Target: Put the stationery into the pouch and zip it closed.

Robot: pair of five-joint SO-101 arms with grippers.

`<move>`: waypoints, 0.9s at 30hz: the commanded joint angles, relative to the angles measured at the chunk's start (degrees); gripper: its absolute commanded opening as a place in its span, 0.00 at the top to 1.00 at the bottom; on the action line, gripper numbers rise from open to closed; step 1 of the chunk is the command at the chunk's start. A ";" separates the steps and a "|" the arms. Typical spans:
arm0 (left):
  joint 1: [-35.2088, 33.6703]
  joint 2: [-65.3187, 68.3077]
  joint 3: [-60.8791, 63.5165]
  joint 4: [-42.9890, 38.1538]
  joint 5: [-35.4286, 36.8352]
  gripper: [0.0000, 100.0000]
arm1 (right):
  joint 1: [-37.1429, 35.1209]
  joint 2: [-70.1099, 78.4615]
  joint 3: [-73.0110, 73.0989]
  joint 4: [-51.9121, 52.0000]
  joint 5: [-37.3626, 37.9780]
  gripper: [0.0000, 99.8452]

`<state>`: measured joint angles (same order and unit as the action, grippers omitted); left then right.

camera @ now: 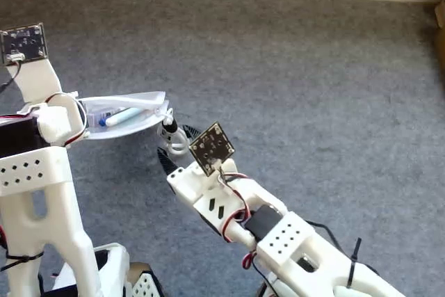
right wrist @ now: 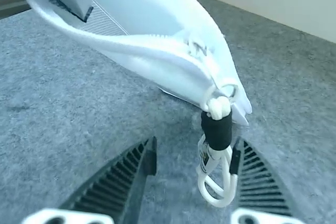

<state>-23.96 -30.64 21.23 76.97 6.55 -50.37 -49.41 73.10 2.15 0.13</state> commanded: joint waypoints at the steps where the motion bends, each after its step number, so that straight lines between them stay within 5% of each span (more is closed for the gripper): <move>1: 1.27 0.75 0.22 -1.32 0.53 0.99 | 0.84 2.86 -0.84 -6.29 -0.26 0.78; 14: 1.19 0.75 0.22 -1.32 0.44 0.99 | 4.35 13.41 -0.84 -17.80 -0.44 0.78; 27: 1.19 0.75 0.22 -1.32 0.44 0.99 | 3.47 14.37 -1.10 -18.42 -0.09 0.78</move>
<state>-23.96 -30.64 21.23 76.97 6.55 -46.68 -34.90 73.10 -14.64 0.13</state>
